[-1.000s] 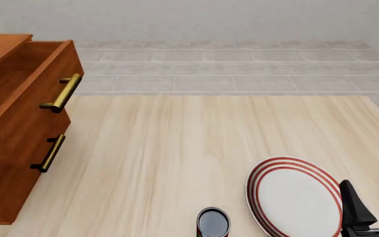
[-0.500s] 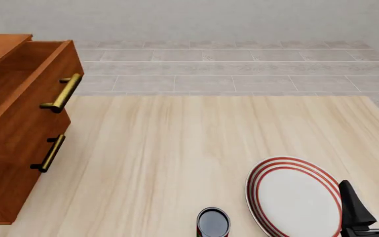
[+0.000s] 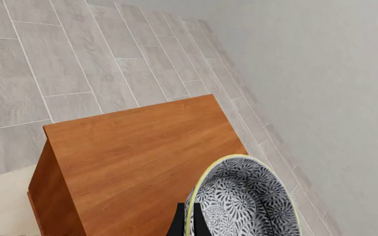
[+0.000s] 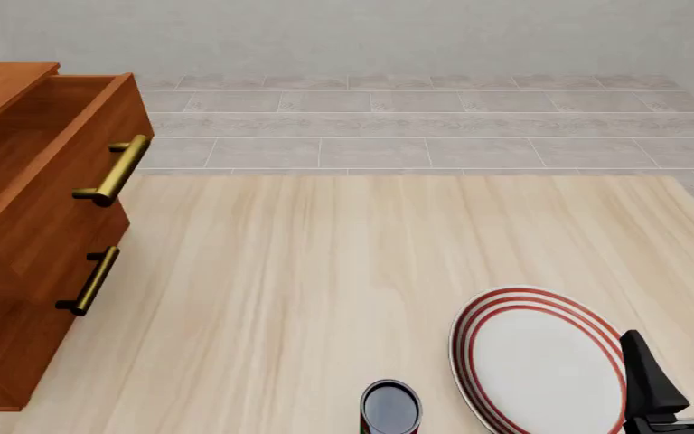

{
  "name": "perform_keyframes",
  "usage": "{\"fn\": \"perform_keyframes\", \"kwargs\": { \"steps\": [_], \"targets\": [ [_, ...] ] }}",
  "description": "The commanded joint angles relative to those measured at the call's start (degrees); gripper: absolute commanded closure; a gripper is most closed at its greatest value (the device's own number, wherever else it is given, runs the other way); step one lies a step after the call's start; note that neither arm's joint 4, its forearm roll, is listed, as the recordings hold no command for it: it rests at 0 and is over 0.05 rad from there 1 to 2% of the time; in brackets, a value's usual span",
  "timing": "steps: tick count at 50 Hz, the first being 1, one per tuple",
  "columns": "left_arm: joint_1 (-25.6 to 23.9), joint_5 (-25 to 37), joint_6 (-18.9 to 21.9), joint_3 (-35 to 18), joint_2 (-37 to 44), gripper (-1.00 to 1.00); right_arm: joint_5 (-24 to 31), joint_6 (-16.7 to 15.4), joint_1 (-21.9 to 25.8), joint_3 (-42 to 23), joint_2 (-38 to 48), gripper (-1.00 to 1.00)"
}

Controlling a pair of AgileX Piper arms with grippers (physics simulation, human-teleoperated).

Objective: Put the bowl on top of the cabinet.

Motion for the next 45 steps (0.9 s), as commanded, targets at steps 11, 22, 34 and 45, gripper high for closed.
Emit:
{"fn": "perform_keyframes", "kwargs": {
  "steps": [11,22,34,45],
  "targets": [
    [0.90,-1.17,-0.22,1.33,0.14,1.00,0.04,-0.21,0.09,0.00,0.01,-1.00],
    [1.21,-2.42,-0.43,3.04,-0.01,1.00,0.05,-0.23,0.05,-0.02,0.01,-1.00],
    [1.13,-2.66,-0.69,3.59,0.01,1.00,0.06,-0.26,0.08,-0.02,0.01,-1.00],
    [0.93,-3.14,-0.85,3.97,0.41,1.00,0.09,-0.25,0.07,-0.01,0.01,-1.00]
  ]
}}
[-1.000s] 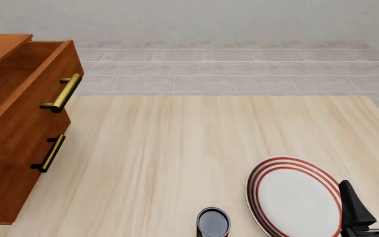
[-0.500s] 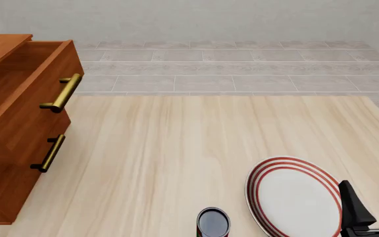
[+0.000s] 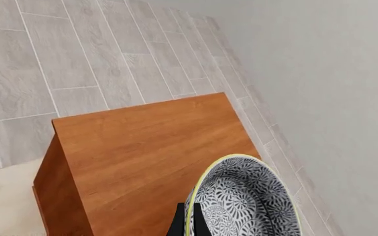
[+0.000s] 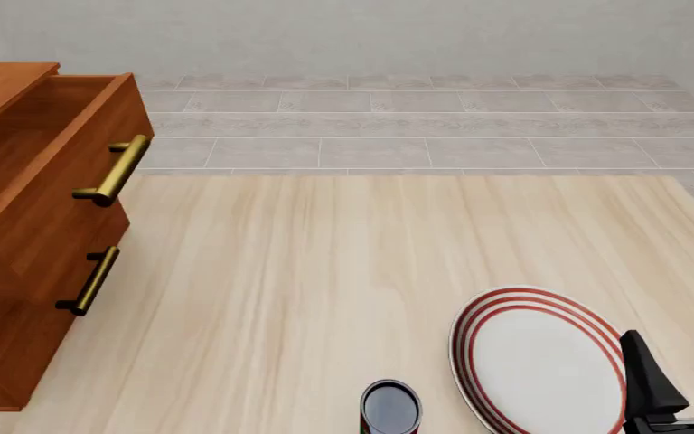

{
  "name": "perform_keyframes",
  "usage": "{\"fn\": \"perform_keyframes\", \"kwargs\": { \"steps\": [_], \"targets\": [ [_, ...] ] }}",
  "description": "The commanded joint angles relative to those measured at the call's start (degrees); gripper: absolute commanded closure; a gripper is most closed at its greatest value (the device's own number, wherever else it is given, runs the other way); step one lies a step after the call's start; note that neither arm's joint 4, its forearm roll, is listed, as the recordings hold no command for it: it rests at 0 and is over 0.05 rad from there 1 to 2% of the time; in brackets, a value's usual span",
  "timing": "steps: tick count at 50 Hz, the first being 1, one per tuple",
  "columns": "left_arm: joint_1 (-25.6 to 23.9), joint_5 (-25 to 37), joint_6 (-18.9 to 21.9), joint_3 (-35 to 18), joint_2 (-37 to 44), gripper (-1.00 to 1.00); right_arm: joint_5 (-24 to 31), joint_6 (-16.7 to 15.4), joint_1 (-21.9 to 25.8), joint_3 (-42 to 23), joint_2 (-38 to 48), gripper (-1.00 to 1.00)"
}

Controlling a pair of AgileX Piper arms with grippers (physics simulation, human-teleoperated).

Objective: Put the bowl on top of the cabinet.

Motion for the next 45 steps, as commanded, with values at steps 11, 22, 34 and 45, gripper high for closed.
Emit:
{"fn": "perform_keyframes", "kwargs": {
  "steps": [11,22,34,45],
  "targets": [
    [-0.13,-1.54,-0.28,1.49,0.02,1.00,0.06,0.00,-0.01,0.02,-0.01,-1.00],
    [0.03,-1.72,-0.84,1.42,0.14,1.00,0.07,-0.19,0.05,0.01,-0.01,-1.00],
    [0.15,-2.46,-1.04,2.43,0.24,1.00,0.09,-0.31,0.10,0.01,-0.01,-1.00],
    [0.02,-3.94,-1.78,4.45,-0.06,1.00,0.13,-0.43,0.14,0.01,-0.01,-1.00]
  ]
}}
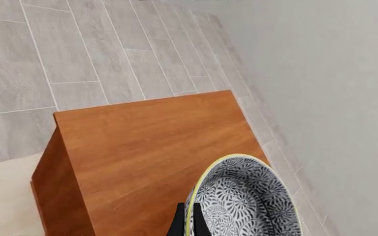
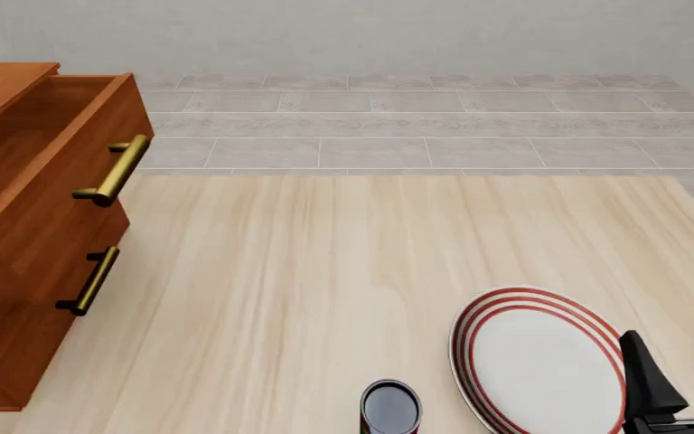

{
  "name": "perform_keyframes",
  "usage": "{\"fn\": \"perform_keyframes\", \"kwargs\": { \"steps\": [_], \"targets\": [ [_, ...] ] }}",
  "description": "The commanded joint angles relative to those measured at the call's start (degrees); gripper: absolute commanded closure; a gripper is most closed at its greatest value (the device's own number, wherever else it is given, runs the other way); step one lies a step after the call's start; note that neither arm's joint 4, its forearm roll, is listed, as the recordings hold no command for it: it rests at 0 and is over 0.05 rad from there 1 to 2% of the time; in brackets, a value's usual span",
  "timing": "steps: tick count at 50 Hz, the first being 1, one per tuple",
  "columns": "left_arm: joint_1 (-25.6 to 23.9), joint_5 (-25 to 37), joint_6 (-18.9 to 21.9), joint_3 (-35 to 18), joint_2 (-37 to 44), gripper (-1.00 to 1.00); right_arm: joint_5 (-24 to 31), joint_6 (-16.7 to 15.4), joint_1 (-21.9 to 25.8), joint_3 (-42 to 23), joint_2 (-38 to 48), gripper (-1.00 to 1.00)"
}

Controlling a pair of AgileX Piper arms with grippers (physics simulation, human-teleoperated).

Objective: Put the bowl on top of the cabinet.

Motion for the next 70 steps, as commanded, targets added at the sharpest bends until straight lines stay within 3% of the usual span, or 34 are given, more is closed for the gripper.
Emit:
{"fn": "perform_keyframes", "kwargs": {
  "steps": [1,38,39,40,43,44,70],
  "targets": [
    [-0.11,-1.05,-0.29,0.91,-0.21,1.00,0.03,-0.10,0.04,-0.01,0.00,-1.00],
    [-0.10,-0.64,-0.37,-0.26,-0.52,1.00,0.06,-0.26,0.10,-0.02,0.00,-1.00],
    [-0.06,-0.69,-0.45,-0.12,-0.58,-1.00,0.06,-0.26,0.10,-0.02,0.00,-1.00],
    [0.05,-0.75,-0.57,-0.01,-0.65,1.00,0.07,-0.26,0.11,-0.02,0.00,-1.00],
    [0.24,-0.86,-0.62,0.11,-0.89,1.00,0.10,-0.26,0.14,-0.01,0.00,-1.00],
    [0.13,-0.97,-0.69,0.13,-0.89,-1.00,0.10,-0.27,0.15,-0.01,0.00,-1.00],
    [0.22,-1.91,-1.16,0.36,-2.90,-1.00,0.15,-0.36,0.21,0.00,0.00,-1.00]
  ]
}}
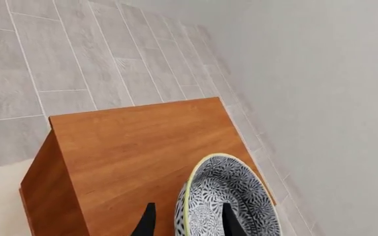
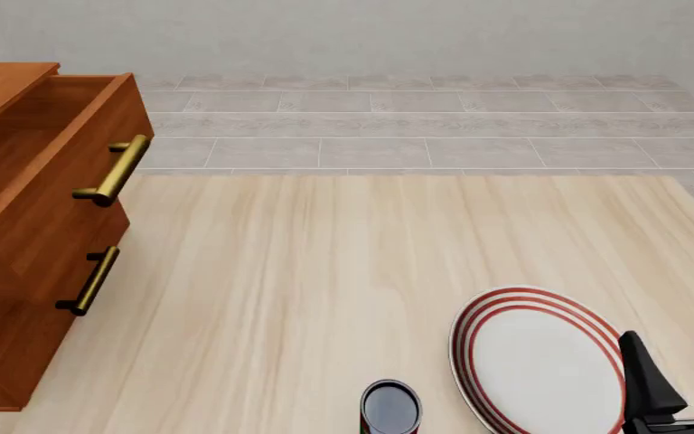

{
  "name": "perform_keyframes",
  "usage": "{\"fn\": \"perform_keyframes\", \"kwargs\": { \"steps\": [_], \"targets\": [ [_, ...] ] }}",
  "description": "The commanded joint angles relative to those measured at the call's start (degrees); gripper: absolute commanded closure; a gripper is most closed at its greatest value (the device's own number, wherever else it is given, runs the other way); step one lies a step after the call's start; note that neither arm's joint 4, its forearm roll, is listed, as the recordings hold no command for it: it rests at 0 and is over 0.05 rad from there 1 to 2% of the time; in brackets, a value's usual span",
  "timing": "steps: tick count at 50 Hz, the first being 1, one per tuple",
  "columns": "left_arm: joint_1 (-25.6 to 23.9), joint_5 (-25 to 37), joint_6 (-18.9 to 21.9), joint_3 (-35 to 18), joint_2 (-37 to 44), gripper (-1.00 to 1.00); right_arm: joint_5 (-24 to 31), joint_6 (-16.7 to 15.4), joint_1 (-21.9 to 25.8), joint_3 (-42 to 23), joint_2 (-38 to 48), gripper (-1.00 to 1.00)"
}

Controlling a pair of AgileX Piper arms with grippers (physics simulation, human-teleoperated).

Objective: Put the bowl on top of the cabinet.

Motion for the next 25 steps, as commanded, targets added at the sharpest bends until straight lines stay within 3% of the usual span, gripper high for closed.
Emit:
{"fn": "perform_keyframes", "kwargs": {
  "steps": [1,25],
  "targets": [
    [0.12,-0.34,-0.43,0.21,-1.32,-1.00,0.02,-0.08,0.05,0.00,0.00,-1.00],
    [-0.59,1.56,-0.81,-0.82,-7.33,-1.00,-0.07,-0.19,0.24,-0.01,-0.01,-1.00]
  ]
}}
